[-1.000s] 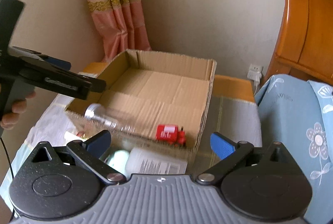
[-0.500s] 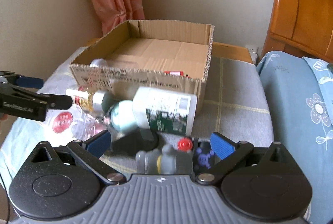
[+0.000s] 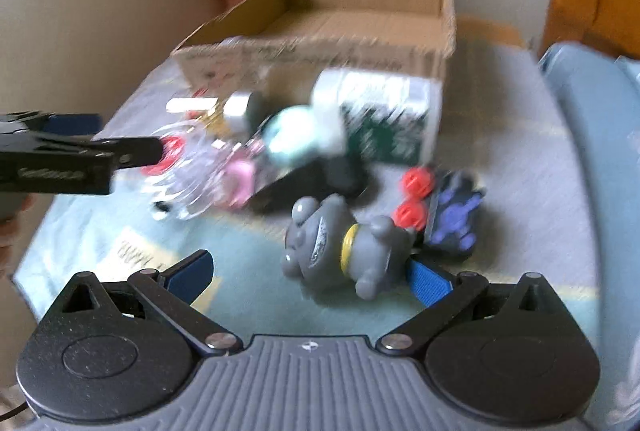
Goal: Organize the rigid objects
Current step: 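Move left tool to red-labelled clear container while right tool approaches grey toy figure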
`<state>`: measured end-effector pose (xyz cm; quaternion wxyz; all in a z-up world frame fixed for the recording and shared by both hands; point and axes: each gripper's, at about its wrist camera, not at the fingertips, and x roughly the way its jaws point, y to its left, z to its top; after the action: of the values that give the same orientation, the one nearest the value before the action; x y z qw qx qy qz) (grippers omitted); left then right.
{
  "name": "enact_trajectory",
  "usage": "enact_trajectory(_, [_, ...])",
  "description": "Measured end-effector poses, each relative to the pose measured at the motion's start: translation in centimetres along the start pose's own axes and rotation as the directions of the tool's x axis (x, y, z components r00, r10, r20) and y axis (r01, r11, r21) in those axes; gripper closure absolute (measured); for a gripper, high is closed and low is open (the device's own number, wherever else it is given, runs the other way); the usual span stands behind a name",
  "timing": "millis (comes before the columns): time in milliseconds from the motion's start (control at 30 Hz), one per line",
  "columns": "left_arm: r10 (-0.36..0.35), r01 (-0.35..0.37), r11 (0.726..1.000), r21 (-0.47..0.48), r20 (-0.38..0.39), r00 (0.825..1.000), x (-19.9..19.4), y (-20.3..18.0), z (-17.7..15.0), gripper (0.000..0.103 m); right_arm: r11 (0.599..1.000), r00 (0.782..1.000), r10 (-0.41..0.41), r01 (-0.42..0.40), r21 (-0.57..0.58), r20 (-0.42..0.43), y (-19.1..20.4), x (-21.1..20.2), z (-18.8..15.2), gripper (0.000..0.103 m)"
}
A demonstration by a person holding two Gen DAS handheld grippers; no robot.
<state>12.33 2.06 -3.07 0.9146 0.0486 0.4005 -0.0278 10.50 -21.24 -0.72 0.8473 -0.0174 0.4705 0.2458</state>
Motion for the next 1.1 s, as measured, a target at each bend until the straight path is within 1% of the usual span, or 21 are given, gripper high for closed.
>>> enact_trajectory(67, [-0.004,0.004,1.000,0.003,-0.007,1.000,0.4,-0.1,-0.2,0.005,1.000,1.000,-0.023,0.023,-0.010,-0.006,0.0,0.4,-0.5,0.000])
enact_trajectory(167, [-0.030,0.030,1.000,-0.002,-0.016,0.999,1.0,-0.2,-0.5,0.005,0.999,0.999,-0.051,0.051,-0.014,-0.011,0.0,1.0,-1.0,0.000])
enact_trajectory(233, [-0.035,0.035,0.999,-0.004,-0.025,0.999,1.4,-0.3,-0.7,0.005,0.994,0.995,-0.095,0.095,-0.051,0.008,0.4,1.4,-1.3,0.000])
enact_trajectory(300, [-0.051,0.051,0.999,-0.010,-0.016,0.999,1.6,-0.3,-0.9,0.005,0.986,0.990,-0.137,0.138,-0.090,0.022,0.9,1.7,-1.5,0.000])
enact_trajectory(400, [-0.068,0.067,0.998,-0.021,-0.036,0.997,2.3,-0.7,-0.9,0.005,0.976,0.985,-0.168,0.172,-0.134,0.038,1.5,2.1,-1.7,0.000])
enact_trajectory(467, [-0.078,0.078,0.997,-0.011,-0.045,0.996,2.6,-1.1,-1.0,0.005,0.976,0.985,-0.165,0.170,-0.133,0.049,1.6,2.2,-1.7,0.000])
enact_trajectory(567, [-0.066,0.065,0.998,-0.011,-0.054,0.996,3.0,-1.0,-1.2,0.003,0.977,0.984,-0.168,0.174,-0.127,0.053,1.5,2.3,-1.6,0.000])
enact_trajectory(633, [-0.047,0.047,0.999,-0.009,-0.065,0.997,2.9,-0.5,-1.5,0.003,0.977,0.984,-0.167,0.173,-0.128,0.057,1.3,2.2,-1.6,0.000])
enact_trajectory(733, [-0.044,0.043,0.999,-0.021,-0.062,0.997,2.4,0.9,-2.5,0.003,0.976,0.984,-0.168,0.175,-0.129,0.065,1.3,2.2,-1.8,0.000])
enact_trajectory(900, [-0.059,0.057,0.998,-0.037,-0.055,0.997,2.0,2.4,-3.5,0.003,0.976,0.984,-0.164,0.172,-0.133,0.065,1.5,2.4,-1.6,0.000])
enact_trajectory(1000, [-0.073,0.070,0.996,-0.059,-0.057,0.996,2.6,2.4,-3.3,0.003,0.976,0.983,-0.171,0.177,-0.126,0.062,1.8,2.7,-1.1,0.000])
enact_trajectory(1100, [-0.076,0.074,0.996,-0.046,-0.043,0.996,3.0,1.9,-3.0,0.004,0.979,0.985,-0.161,0.167,-0.114,0.064,1.9,3.0,-0.4,0.000])
